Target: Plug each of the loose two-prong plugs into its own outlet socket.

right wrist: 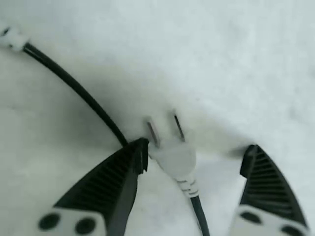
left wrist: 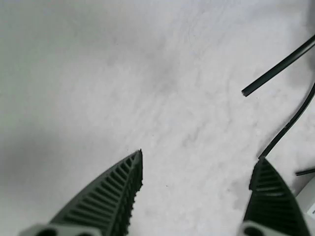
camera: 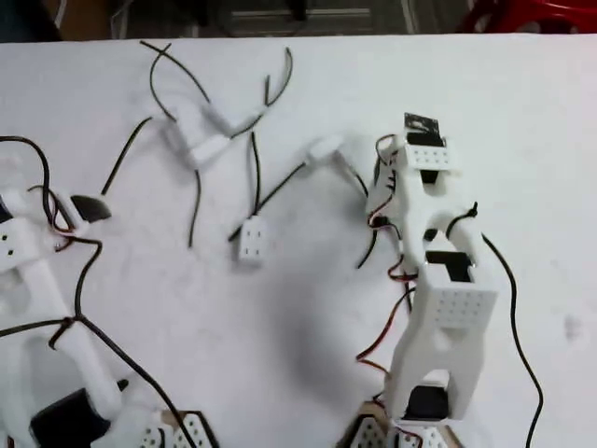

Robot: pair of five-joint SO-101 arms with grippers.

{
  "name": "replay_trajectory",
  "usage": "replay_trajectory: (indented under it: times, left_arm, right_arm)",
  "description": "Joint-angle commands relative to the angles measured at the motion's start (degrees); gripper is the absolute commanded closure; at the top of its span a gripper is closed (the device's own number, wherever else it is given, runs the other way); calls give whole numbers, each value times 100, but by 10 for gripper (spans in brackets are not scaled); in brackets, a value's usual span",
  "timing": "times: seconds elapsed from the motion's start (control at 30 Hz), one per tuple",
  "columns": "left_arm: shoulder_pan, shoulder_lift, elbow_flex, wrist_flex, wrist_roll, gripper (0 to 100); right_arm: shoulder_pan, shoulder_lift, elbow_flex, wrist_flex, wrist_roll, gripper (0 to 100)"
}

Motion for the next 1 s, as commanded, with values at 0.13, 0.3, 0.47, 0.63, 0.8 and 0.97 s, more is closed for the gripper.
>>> replay_trajectory:
  times: [0.13, 0.3, 0.47, 0.63, 0.8, 0.97]
  left_arm:
    - [-4, -171, -18, -79, 62, 660]
    - [-4, -171, -18, -79, 62, 660]
    - [-4, -171, -18, -79, 62, 660]
    - [-13, -171, -18, -79, 62, 660]
    - [-22, -171, -18, -88, 62, 660]
    - [-22, -171, -18, -79, 62, 660]
  right_arm:
    - [84, 84, -202, -22, 79, 914]
    - [127, -4, -607, 268, 554, 943]
    - [180, -514, -2303, 1666, 563, 950]
    - [-31, -1007, -3780, 2290, 527, 950]
    - [-804, -1508, -3270, 2290, -229, 950]
    - [-1886, -1613, -2382, 2255, -1310, 950]
